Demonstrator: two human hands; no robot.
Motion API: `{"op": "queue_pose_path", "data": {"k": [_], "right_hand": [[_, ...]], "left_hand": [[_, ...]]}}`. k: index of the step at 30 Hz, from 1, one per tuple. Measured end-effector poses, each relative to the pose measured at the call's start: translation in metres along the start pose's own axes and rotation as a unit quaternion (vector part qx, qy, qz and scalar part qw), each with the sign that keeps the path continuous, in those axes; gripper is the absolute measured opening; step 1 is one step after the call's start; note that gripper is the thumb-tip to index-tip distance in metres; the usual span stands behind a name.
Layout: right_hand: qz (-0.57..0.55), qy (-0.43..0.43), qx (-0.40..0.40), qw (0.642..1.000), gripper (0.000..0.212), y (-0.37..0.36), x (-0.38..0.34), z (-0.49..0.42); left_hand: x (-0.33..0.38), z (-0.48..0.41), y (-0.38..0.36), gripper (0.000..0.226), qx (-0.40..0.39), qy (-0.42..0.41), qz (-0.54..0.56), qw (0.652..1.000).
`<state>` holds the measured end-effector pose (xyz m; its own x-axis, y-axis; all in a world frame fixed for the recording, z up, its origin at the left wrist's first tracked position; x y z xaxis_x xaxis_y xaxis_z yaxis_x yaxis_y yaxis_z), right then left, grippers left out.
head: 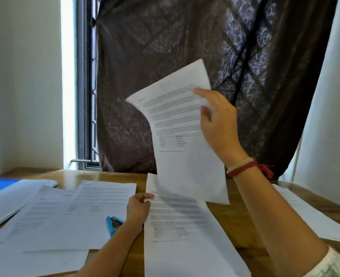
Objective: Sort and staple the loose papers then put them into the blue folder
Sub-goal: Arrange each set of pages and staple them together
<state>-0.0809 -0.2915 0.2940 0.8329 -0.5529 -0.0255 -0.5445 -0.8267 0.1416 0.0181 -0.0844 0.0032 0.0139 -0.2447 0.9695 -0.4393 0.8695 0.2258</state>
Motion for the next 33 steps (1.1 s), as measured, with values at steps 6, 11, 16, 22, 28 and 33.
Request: {"op": "queue_pose_path", "data": {"k": [6,11,16,22,28,33], "right_hand": [[-0.213,-0.374,-0.122,0.894,0.04,-0.043,0.112,0.093],[-0.181,-0.602,-0.196,0.753,0.033,-0.05,0.182,0.223],[-0.237,-0.658,-0.254,0.668,0.026,-0.052,0.186,0.277],[-0.186,-0.649,-0.275,0.684,0.022,-0.058,0.173,0.265],[-0.16,-0.623,-0.296,0.706,0.019,-0.059,0.165,0.258],[-0.171,-0.608,-0.338,0.698,0.012,-0.061,0.155,0.256]], "left_hand": [[-0.008,-0.004,0.004,0.02,-0.004,0.057,0.047,0.997],[-0.001,-0.003,0.001,0.018,-0.007,0.014,0.022,1.0],[-0.003,-0.007,-0.003,0.025,0.003,0.004,-0.014,1.0],[-0.008,-0.012,-0.002,0.022,0.018,0.035,0.023,0.999],[-0.006,-0.009,0.001,0.037,0.002,0.075,0.073,0.995],[0.004,-0.001,-0.005,0.026,-0.035,0.027,0.038,0.998]]}}
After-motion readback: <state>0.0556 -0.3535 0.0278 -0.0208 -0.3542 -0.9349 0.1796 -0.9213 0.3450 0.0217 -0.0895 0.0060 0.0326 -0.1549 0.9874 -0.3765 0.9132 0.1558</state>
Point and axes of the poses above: each hand's wrist, its own z-axis away from the middle knuckle, its own y-axis out of the back of the hand, x = y × z, the point moved 7 cm from there along -z, towards the middle knuckle, and after that the axes turned 2 degrees about -z, right-handed, at the moved point
